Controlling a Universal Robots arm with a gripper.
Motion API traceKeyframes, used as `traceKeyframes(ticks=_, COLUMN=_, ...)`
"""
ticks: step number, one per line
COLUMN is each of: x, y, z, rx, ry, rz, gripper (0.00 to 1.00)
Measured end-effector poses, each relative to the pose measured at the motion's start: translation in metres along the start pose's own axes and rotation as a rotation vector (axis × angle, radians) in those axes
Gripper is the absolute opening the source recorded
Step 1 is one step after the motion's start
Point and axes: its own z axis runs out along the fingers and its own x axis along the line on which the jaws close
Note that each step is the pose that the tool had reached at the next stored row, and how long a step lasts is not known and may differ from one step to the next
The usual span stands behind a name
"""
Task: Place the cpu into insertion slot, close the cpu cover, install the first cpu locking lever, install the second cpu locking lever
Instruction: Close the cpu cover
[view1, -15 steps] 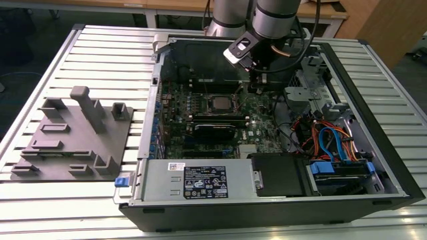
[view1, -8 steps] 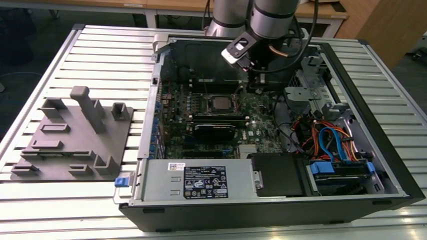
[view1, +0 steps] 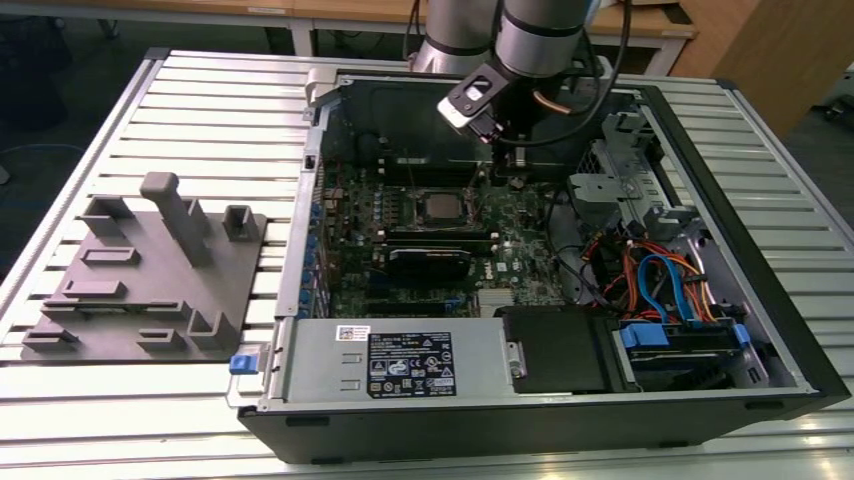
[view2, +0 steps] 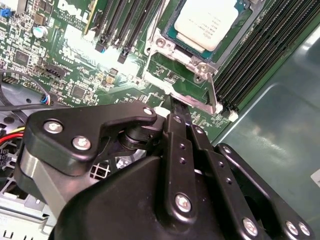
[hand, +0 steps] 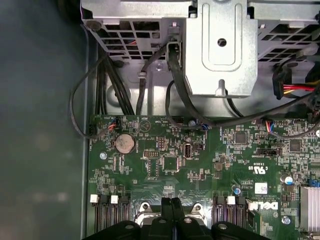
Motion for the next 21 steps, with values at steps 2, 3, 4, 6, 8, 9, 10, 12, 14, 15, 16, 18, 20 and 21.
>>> traceKeyframes(ticks=2, x=0.0, y=-0.0014, z=0.0001, rx=0.0, ry=0.0, rz=0.0, gripper=0.1)
traceKeyframes(ticks=3, x=0.0, y=-0.0022, z=0.0001, rx=0.0, ry=0.0, rz=0.0, gripper=0.1)
traceKeyframes(ticks=4, x=0.0, y=-0.0029, z=0.0001, rx=0.0, ry=0.0, rz=0.0, gripper=0.1)
traceKeyframes(ticks=6, x=0.0, y=-0.0047, z=0.0001, rx=0.0, ry=0.0, rz=0.0, gripper=0.1)
traceKeyframes(ticks=8, x=0.0, y=-0.0064, z=0.0002, rx=0.0, ry=0.0, rz=0.0, gripper=0.1)
traceKeyframes(ticks=9, x=0.0, y=-0.0073, z=0.0003, rx=0.0, ry=0.0, rz=0.0, gripper=0.1)
traceKeyframes(ticks=10, x=0.0, y=-0.0082, z=0.0003, rx=0.0, ry=0.0, rz=0.0, gripper=0.1)
traceKeyframes(ticks=12, x=0.0, y=-0.0101, z=0.0004, rx=0.0, ry=0.0, rz=0.0, gripper=0.1)
traceKeyframes(ticks=14, x=0.0, y=-0.0127, z=0.0004, rx=0.0, ry=-0.0001, rz=0.0, gripper=0.1)
traceKeyframes(ticks=15, x=0.0, y=-0.014, z=0.0004, rx=0.0, ry=-0.0001, rz=0.0, gripper=0.1)
traceKeyframes(ticks=16, x=0.0, y=-0.0153, z=0.0004, rx=0.0, ry=-0.0001, rz=0.0, gripper=0.1)
traceKeyframes(ticks=18, x=-0.0001, y=-0.0178, z=0.0004, rx=0.0, ry=-0.0001, rz=0.0, gripper=0.1)
traceKeyframes(ticks=20, x=-0.0001, y=-0.02, z=0.0005, rx=0.0, ry=0.0, rz=0.0, gripper=0.1)
traceKeyframes(ticks=21, x=0.0, y=-0.021, z=0.0004, rx=0.0, ry=0.0, rz=0.0, gripper=0.1)
